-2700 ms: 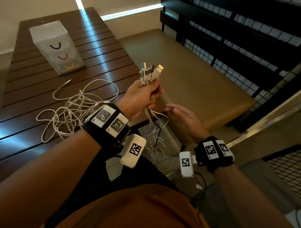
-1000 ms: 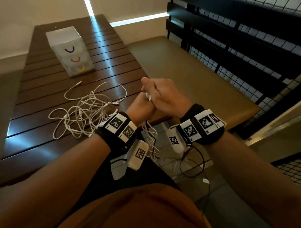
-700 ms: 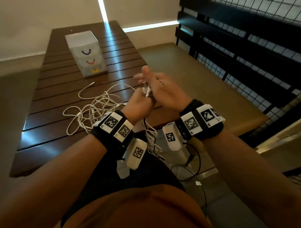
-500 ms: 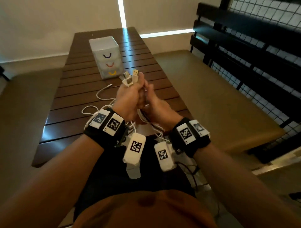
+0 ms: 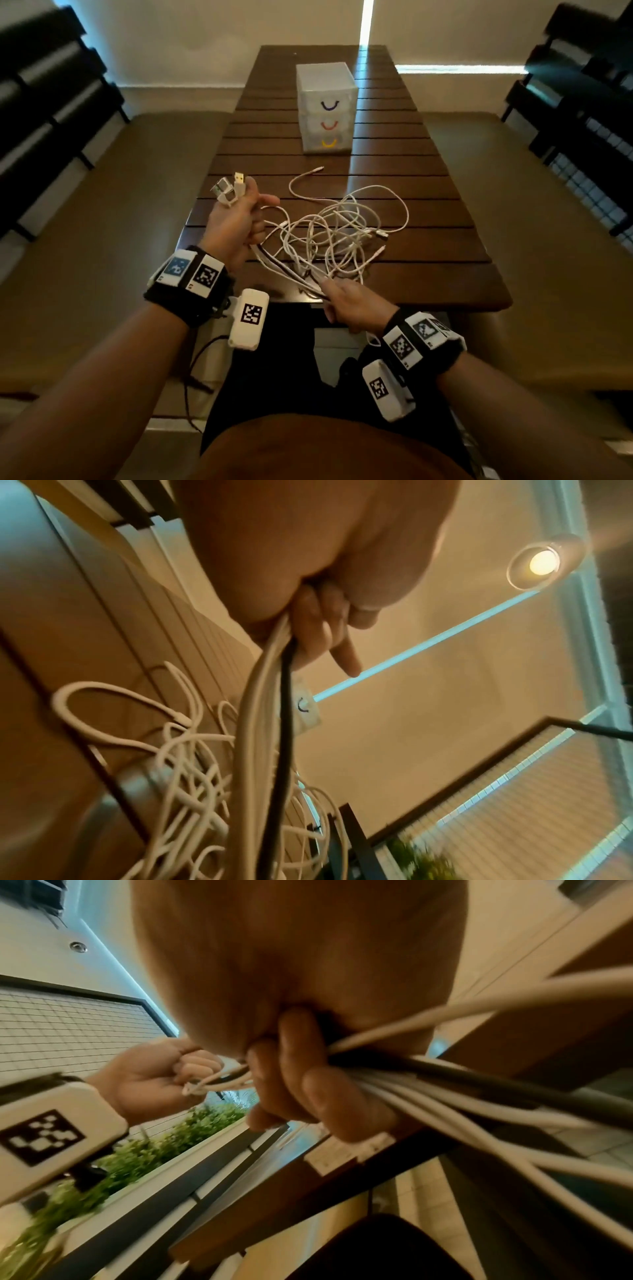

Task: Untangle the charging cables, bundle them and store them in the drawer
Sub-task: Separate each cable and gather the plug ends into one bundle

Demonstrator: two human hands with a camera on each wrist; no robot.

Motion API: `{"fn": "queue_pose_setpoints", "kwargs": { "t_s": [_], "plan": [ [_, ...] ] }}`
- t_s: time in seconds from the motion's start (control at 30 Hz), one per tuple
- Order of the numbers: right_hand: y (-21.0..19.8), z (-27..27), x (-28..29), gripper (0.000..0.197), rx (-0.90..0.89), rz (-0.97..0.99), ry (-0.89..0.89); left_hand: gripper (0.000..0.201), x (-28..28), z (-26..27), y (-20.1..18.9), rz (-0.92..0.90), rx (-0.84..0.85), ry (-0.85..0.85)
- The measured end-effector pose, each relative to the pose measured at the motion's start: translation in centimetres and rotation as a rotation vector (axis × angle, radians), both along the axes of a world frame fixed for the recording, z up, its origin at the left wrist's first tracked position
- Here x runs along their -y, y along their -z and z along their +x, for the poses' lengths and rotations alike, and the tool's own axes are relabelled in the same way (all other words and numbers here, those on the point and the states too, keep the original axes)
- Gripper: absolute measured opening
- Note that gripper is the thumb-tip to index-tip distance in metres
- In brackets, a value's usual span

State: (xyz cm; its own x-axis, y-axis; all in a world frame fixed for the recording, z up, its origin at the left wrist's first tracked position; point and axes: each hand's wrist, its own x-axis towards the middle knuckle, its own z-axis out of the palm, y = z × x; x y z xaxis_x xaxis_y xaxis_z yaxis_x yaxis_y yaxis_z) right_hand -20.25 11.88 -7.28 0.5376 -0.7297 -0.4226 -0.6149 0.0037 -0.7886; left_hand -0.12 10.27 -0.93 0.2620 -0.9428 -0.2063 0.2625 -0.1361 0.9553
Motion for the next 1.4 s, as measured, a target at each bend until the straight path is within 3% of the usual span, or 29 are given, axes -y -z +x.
{"fn": "queue_pose_setpoints", "kwargs": {
  "t_s": [0.1,0.17,0.27,0.47,0.6,0.67,0.73,0.8,0.93,1.03,1.1,1.27,1.33,1.4],
  "plan": [
    [-0.1,0.8,-0.2,0.051,0.001,-0.039,-0.154,0.055,-0.6,1.3,1.3,0.044,-0.026,-0.047],
    [0.3,0.6,0.1,0.040,-0.024,-0.266,-0.195,0.059,-1.1,2.0,2.0,0.058,-0.063,-0.036],
    [0.5,-0.1,1.1,0.009,0.001,-0.522,-0.091,0.064,-1.8,2.4,3.4,0.074,-0.110,-0.032],
    [0.1,-0.5,3.2,0.037,-0.366,-0.723,-0.284,0.057,-2.3,1.6,5.5,0.117,-0.163,-0.056],
    [-0.6,-0.7,4.2,0.023,-0.493,-0.759,-0.325,0.053,-2.4,0.8,5.6,0.128,-0.150,-0.028],
    [-0.8,-1.0,4.5,0.020,-0.320,-0.705,-0.186,0.046,-2.5,0.2,5.5,0.125,-0.094,-0.024],
    [-1.5,-0.8,4.8,0.018,0.030,-0.569,0.001,0.029,-2.5,-0.6,5.6,0.085,-0.050,-0.022],
    [-3.1,-0.2,4.9,0.015,0.276,-0.422,0.052,0.014,-2.4,-1.5,5.5,-0.005,-0.058,0.030],
    [-5.9,1.2,5.4,0.018,0.462,-0.311,-0.032,0.008,-1.5,-3.5,5.0,-0.036,-0.136,0.110],
    [-7.3,1.3,6.5,0.015,0.613,-0.268,0.078,0.019,-0.7,-4.4,5.0,0.010,-0.159,0.228],
    [-8.0,1.0,7.5,0.015,0.677,-0.256,0.123,0.012,-0.5,-4.6,4.9,-0.002,-0.065,0.276],
    [-7.5,-0.1,8.0,0.016,0.849,-0.290,0.218,0.018,0.0,-4.4,3.9,-0.035,0.043,0.283],
    [-6.6,-0.2,7.5,0.024,0.732,-0.272,0.206,0.015,0.5,-4.1,3.7,-0.027,-0.008,0.224],
    [-5.2,0.0,6.8,0.044,0.438,-0.246,0.056,0.013,0.7,-3.9,3.6,-0.004,-0.087,0.182]
  ]
}}
